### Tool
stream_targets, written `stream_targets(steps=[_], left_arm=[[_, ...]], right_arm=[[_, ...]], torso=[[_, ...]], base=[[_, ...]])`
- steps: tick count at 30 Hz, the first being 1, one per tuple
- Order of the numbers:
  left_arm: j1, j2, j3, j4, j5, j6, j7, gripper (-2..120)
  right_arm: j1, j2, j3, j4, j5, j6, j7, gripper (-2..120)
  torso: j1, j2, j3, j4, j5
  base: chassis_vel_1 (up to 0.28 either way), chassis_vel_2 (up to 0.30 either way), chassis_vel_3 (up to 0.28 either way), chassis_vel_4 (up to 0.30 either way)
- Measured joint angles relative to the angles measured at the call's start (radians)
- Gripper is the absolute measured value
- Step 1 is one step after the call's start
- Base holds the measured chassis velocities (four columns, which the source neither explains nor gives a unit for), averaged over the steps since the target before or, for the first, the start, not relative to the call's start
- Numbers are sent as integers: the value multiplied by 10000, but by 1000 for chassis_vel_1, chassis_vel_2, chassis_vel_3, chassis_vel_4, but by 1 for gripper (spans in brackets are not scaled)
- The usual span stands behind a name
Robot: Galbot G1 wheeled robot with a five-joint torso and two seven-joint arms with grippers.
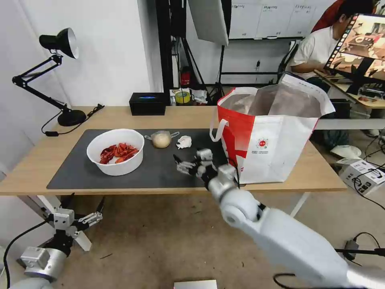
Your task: Pick up the trash from the table and place it into the takeout bag.
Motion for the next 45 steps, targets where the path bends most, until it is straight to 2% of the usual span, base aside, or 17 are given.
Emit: stream_targets(steps=[3, 5, 8, 9, 15, 28, 36, 45], left_arm=[[33, -102, 27, -43, 134, -7, 0, 100], [39, -129, 38, -53, 159, -13, 0, 100], [105, -186, 76, -64, 244, -39, 0, 100], [105, -186, 76, -64, 244, -39, 0, 100], [103, -113, 177, -73, 290, -70, 0, 100], [40, -82, 205, -13, 268, -111, -5, 100], [-7, -90, 193, -14, 231, -135, -4, 100], [-43, -7, 274, -11, 209, -136, -3, 100]], right_arm=[[893, 582, -443, -740, 584, -519, 860, 100], [1059, 716, -521, -914, 739, -618, 1067, 100], [1651, 1344, -674, -1803, 1232, -1018, 2048, 100], [1651, 1344, -674, -1803, 1232, -1018, 2048, 100], [2280, 2283, -716, -3562, 1267, -1322, 2815, 100], [2788, 3598, -438, -6068, 1329, -1340, 2401, 100], [2748, 3912, -385, -6451, 1294, -1376, 2229, 100], [2730, 4098, -450, -6459, 1243, -1845, 2294, 100]], torso=[[0, 0, 1, 0, -1], [1, -1, 0, 0, -2], [0, 0, 0, 1, -1], [0, 0, 0, 1, -1], [0, 0, 0, 0, 0], [-1, 1, -1, 0, 0], [-1, 1, -1, 0, -1], [-1, 1, -1, 0, 0]], base=[[0, 0, 0, 0], [0, 0, 0, 0], [0, 0, 0, 0], [0, 0, 0, 0], [0, 0, 0, 0], [0, 0, 0, 0], [0, 0, 0, 0], [0, 0, 0, 0]])
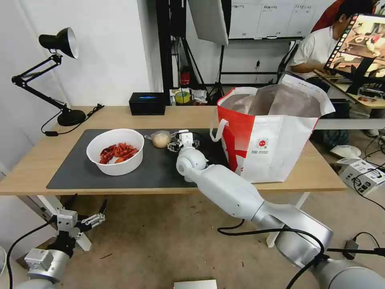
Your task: Pick up the trash from the table and place it into the takeout bag.
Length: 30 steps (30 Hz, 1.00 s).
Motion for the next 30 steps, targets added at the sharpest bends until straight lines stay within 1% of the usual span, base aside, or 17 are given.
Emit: stream_targets(steps=[6, 25, 28, 29, 30], left_arm=[[-82, -35, 130, 50, 59, 0, 0, 100], [-24, -4, 119, -42, 58, -46, 1, 100], [-4, 15, 111, -57, 47, -61, 3, 100], [-3, 19, 109, -57, 40, -73, 3, 100], [-3, 22, 107, -55, 33, -85, 3, 100]], right_arm=[[-6, 3, 14, -112, -35, -94, 49, 100], [41, 59, 114, -418, -111, -90, -198, 98], [61, 125, 147, -523, -91, -115, -226, 95], [64, 153, 158, -570, -93, -115, -253, 92], [64, 181, 184, -609, -101, -115, -269, 85]], torso=[[0, 0, 0, 0, 0], [-1, 0, 0, 0, 1], [-1, 0, 0, 0, 1], [-1, 0, 0, 0, 1], [0, 0, 0, 0, 1]], base=[[0, 0, 0, 0], [0, 0, 0, 0], [0, 0, 0, 0], [0, 0, 0, 0], [0, 0, 0, 0]])
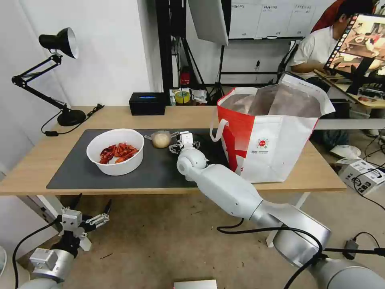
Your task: Pick up the trash from the table and place it into the takeout bag.
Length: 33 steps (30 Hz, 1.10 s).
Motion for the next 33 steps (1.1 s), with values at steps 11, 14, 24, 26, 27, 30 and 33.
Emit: stream_targets(steps=[11, 14, 24, 26, 27, 30, 33], left_arm=[[-80, 127, 94, 13, -461, -247, 262, 100], [-132, 143, 214, 15, -529, -247, 262, 100], [-171, 244, 252, -146, -556, -228, 246, 100], [-162, 248, 237, -162, -562, -225, 242, 100], [-138, 249, 224, -193, -565, -222, 238, 100], [-79, 237, 197, -250, -566, -219, 234, 100], [-8, 204, 151, -315, -565, -218, 226, 100]], right_arm=[[-189, -2, 176, 10, -52, 70, -46, 48], [-282, -92, 220, 73, -113, 116, -75, 33], [-373, -480, 231, 455, -72, 225, -68, 0], [-407, -563, 240, 593, -47, 302, -46, 0], [-448, -659, 270, 777, -27, 352, -1, 0], [-527, -893, 333, 1350, -7, 508, 133, 0], [-624, -1221, 329, 2165, -12, 701, 244, 0]], torso=[[-1, 1, -2, 0, 0], [-2, 1, -3, -2, 0], [0, 1, 0, 0, 1], [1, 0, 1, 0, 0], [0, 0, 1, 0, 1], [1, 0, 1, -1, 1], [1, 0, 1, 0, 0]], base=[[0, 0, 0, 0], [0, 0, 0, 0], [0, 0, 0, 0], [0, 0, 0, 0], [0, 0, 0, 0], [0, 0, 0, 0], [0, 0, 0, 0]])
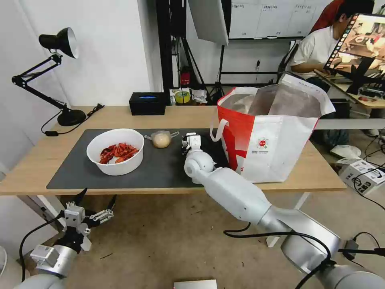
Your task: Pick up the trash from the table and place it into the takeout bag.
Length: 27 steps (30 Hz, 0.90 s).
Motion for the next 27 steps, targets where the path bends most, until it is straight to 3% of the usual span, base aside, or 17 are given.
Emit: stream_targets(steps=[2, 4, 7, 15, 19, 22, 27], left_arm=[[101, -49, -75, -81, 5, 0, -6, 100], [110, -56, -83, -87, 5, 0, -6, 100], [317, -242, -223, -188, 64, -3, -8, 100], [521, -569, -273, -312, 198, -9, -106, 100], [611, -734, -365, -392, 210, 0, -188, 100], [692, -809, -458, -411, 226, -5, -196, 100], [740, -843, -491, -412, 259, -21, -192, 100]], right_arm=[[-113, -363, -67, 897, -35, 180, 121, 0], [-123, -399, -74, 976, -36, 193, 131, 0], [-497, -1118, -160, 2597, -77, 361, 225, 0], [-1209, -1801, -279, 3903, -691, 1064, -226, 0], [-1713, -1949, -303, 4233, -1683, 2015, -977, 0], [-2276, -2051, 25, 4477, -2942, 3298, -1693, 0], [-2538, -2238, 673, 5035, -3619, 4091, -1969, 0]], torso=[[-1, 0, 0, 1, 1], [-1, 0, 0, 1, 1], [0, 0, -1, 0, 1], [0, 0, -2, -1, 1], [-1, 1, -2, 0, 1], [-1, 0, -2, 0, 1], [-1, 1, -2, 0, 1]], base=[[0, 0, 0, 0], [0, 0, 0, 0], [0, 0, 0, 0], [0, 0, 0, 0], [0, 0, 0, 0], [0, 0, 0, 0], [0, 0, 0, 0]])
